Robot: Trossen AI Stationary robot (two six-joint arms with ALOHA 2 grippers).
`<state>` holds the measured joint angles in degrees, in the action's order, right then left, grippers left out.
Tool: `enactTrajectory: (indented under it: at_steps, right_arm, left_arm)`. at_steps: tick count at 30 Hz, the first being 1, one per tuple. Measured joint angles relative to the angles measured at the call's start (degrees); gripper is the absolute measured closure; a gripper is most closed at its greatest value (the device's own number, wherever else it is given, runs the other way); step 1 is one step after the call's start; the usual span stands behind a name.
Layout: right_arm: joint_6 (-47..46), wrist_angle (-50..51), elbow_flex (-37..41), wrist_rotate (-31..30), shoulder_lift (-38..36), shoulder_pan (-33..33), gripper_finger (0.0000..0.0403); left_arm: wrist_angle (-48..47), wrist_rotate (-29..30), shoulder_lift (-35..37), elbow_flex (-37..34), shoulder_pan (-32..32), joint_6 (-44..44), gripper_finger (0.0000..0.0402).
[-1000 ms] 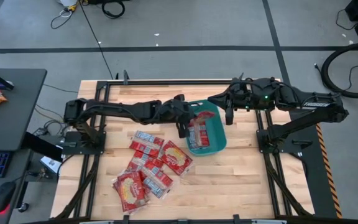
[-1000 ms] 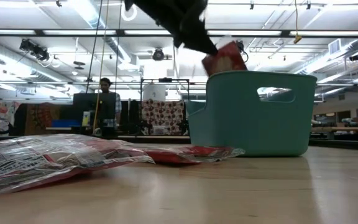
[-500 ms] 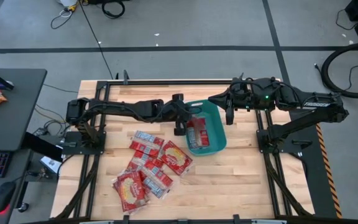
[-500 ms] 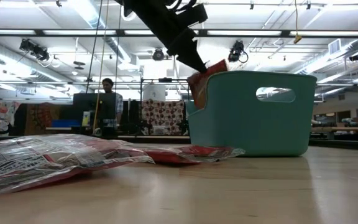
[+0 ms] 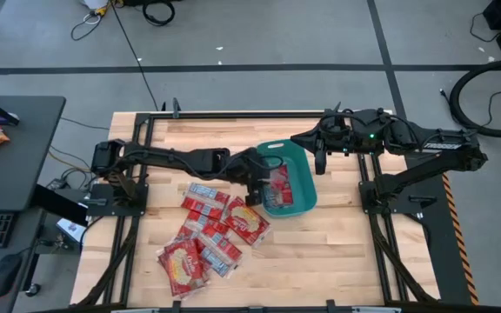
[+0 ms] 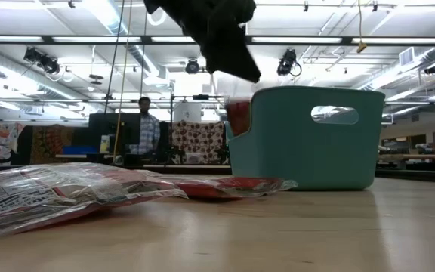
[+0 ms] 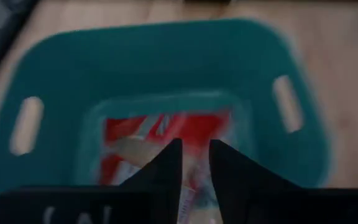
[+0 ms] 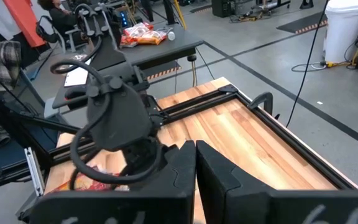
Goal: Sort popcorn bags into baskets
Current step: Put the red popcorn pack into the green bin
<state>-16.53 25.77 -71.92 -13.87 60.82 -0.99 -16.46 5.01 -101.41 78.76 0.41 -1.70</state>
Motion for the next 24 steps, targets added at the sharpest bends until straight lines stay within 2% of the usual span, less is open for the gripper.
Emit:
enactTrajectory:
  at_steps: [4,8,12,16,22,24]
  right_arm:
    - [-0.03,0.03,0.0,0.0,0.0,0.0,0.0385]
    - [-0.32,0.09,0.0,0.17,0.0,0.0,0.0385]
    - [-0.47,1.09,0.0,1.29,0.0,-0.01,0.0385]
    - [-0.47,1.85,0.02,1.49,0.0,0.0,0.0385]
    - [-0.01,1.81,0.02,1.48,0.0,0.0,0.0385]
    - [0.03,1.81,0.02,1.49,0.0,-0.02,0.0385]
  left_arm:
    - [4.0,-4.05,0.04,0.04,-0.14,-6.52,0.0285]
    - [1.44,-11.42,0.74,1.95,1.03,-8.18,0.0267]
    - [-8.36,-15.69,1.92,2.58,1.86,-8.11,0.0267]
    - [-22.7,-17.96,2.8,2.67,1.56,-6.61,0.0272]
    - [-44.11,-15.55,1.97,2.54,-1.61,-3.75,0.0274]
    - [-46.94,-13.89,2.09,2.05,-2.93,-2.2,0.0274]
